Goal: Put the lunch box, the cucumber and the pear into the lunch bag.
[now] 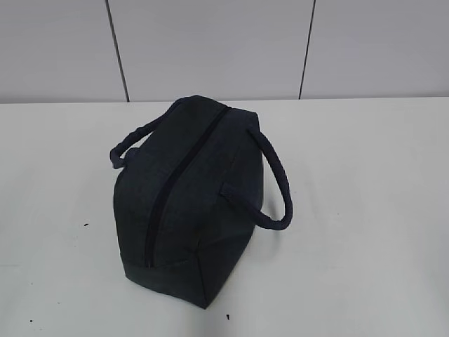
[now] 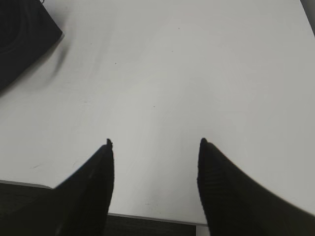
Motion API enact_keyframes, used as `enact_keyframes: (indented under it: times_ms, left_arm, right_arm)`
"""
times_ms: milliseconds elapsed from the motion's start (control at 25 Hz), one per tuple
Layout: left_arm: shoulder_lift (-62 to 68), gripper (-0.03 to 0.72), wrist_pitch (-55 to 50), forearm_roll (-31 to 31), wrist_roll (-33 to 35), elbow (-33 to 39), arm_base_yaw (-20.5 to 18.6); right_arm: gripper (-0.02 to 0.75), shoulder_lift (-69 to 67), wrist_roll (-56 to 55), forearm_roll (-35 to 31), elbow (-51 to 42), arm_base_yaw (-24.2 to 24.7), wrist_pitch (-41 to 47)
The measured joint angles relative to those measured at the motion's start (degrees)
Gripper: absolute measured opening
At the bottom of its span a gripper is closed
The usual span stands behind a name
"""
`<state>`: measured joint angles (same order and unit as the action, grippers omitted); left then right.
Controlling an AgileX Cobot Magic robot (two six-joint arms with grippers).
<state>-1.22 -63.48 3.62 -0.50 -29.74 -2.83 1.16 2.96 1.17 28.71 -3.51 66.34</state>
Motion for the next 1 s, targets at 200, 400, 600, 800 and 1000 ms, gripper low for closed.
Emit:
enact_keyframes:
  times_ms: [200, 400, 600, 800, 1000]
  left_arm:
    - [0.0, 0.309, 0.0, 0.0, 0.0, 0.0, 0.1]
    - [0.0, 0.309, 0.0, 0.0, 0.0, 0.0, 0.1]
    - [0.0, 0.309, 0.0, 0.0, 0.0, 0.0, 1.1]
    - [0.0, 0.309, 0.0, 0.0, 0.0, 0.0, 1.8]
    - [0.0, 0.309, 0.0, 0.0, 0.0, 0.0, 1.8]
  right_arm:
    - [0.430, 0.0, 0.1, 0.0, 0.0, 0.0, 0.0]
    - [0.430, 0.0, 0.1, 0.0, 0.0, 0.0, 0.0]
    - [0.430, 0.0, 0.1, 0.0, 0.0, 0.0, 0.0]
    - [0.430, 0.0, 0.1, 0.0, 0.0, 0.0, 0.0]
    - [0.430, 0.0, 0.1, 0.0, 0.0, 0.0, 0.0]
